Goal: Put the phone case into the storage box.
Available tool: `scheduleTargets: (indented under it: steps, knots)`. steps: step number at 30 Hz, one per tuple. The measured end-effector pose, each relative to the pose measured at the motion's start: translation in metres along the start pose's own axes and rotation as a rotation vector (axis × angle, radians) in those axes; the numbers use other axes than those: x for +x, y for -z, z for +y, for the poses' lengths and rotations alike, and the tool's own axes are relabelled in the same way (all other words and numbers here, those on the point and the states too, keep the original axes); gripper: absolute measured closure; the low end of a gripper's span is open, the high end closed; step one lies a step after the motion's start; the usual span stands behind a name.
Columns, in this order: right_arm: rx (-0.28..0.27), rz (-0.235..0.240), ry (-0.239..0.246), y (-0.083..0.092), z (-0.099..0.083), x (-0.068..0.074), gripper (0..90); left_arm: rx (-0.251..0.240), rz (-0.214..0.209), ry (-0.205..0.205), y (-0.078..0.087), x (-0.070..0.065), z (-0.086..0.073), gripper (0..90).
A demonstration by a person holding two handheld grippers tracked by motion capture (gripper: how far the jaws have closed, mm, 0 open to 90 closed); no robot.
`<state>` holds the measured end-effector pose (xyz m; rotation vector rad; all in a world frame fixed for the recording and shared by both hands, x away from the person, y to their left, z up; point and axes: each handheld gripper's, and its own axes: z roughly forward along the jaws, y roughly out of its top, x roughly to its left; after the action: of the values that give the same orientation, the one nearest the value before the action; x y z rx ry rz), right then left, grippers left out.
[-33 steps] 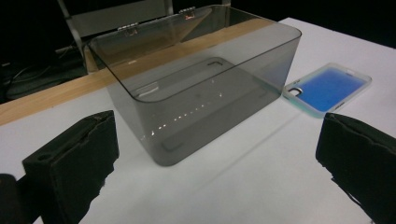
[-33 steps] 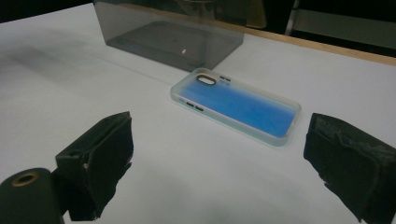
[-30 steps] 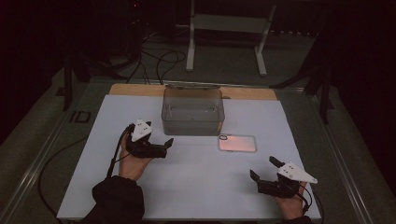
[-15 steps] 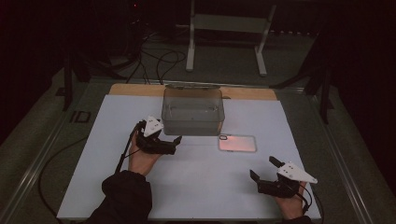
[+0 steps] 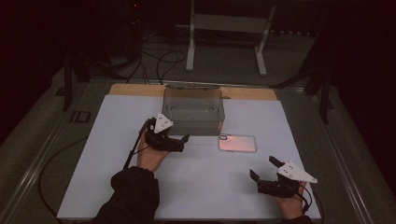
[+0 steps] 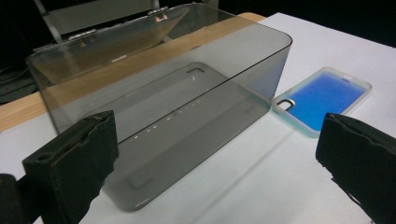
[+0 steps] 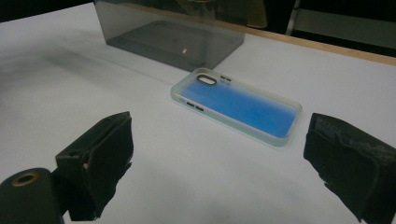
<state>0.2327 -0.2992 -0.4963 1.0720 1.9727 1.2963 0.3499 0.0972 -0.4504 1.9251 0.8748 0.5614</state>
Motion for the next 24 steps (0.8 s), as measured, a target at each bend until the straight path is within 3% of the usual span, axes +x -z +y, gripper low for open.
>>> scheduleTargets:
  steps: [24]
  knots:
    - [-0.002,0.003,0.001,0.000,0.000,0.000,8.3,0.030,-0.064,0.001,-0.036,-0.030,0.013,0.2]
